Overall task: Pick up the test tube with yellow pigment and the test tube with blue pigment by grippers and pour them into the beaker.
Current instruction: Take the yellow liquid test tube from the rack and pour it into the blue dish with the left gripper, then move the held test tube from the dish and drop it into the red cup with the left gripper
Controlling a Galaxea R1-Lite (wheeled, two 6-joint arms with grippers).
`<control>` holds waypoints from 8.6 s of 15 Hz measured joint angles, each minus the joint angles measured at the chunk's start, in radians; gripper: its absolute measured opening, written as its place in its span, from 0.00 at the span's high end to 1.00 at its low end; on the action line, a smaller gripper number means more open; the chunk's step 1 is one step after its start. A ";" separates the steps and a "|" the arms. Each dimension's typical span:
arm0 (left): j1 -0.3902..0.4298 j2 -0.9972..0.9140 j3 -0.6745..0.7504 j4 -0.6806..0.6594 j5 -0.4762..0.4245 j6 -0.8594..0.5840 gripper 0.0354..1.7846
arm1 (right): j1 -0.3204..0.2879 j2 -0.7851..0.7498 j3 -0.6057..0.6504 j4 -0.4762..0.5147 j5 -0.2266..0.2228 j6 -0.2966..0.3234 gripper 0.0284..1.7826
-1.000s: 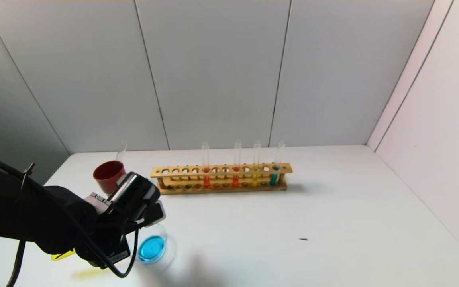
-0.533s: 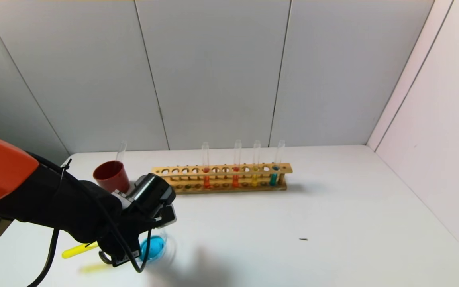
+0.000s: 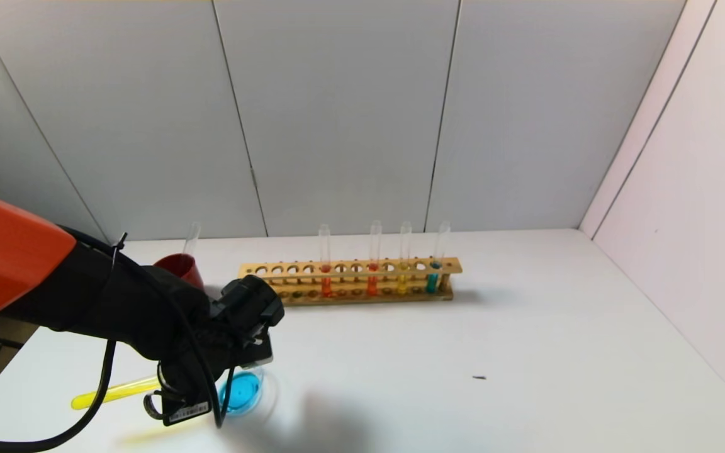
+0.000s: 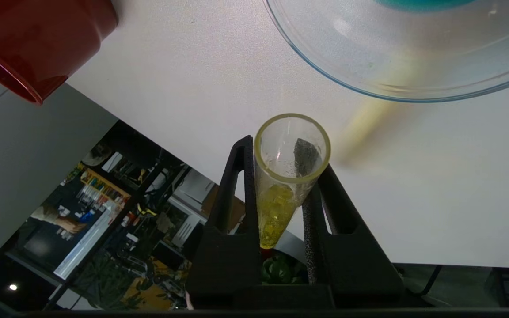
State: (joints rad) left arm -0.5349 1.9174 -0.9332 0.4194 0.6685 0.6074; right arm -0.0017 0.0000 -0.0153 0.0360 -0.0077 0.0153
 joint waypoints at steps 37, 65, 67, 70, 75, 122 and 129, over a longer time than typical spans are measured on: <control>-0.049 0.179 -0.428 0.645 0.048 -0.006 0.84 | 0.000 0.000 0.000 0.000 0.000 0.000 0.05; -0.077 0.249 -0.472 0.747 0.060 -0.019 0.84 | 0.000 0.000 0.000 0.000 0.000 0.000 0.05; -0.078 0.244 -0.474 0.744 0.057 -0.021 0.84 | 0.000 0.000 0.000 0.000 0.000 0.000 0.05; -0.079 0.229 -0.498 0.713 -0.047 -0.070 0.84 | 0.000 0.000 0.000 0.000 0.000 0.000 0.05; -0.088 0.148 -0.410 0.460 -0.217 -0.296 0.84 | 0.000 0.000 0.000 0.000 0.000 0.000 0.05; 0.500 0.077 -0.353 -0.626 -0.283 -0.663 0.84 | 0.000 0.000 0.000 0.000 0.000 0.000 0.05; 0.492 0.081 -0.240 -0.688 -0.284 -0.702 0.84 | 0.000 0.000 0.000 0.000 0.000 0.001 0.05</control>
State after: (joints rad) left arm -0.0428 1.9983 -1.1734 -0.2687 0.3847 -0.0947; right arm -0.0017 0.0000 -0.0153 0.0355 -0.0077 0.0162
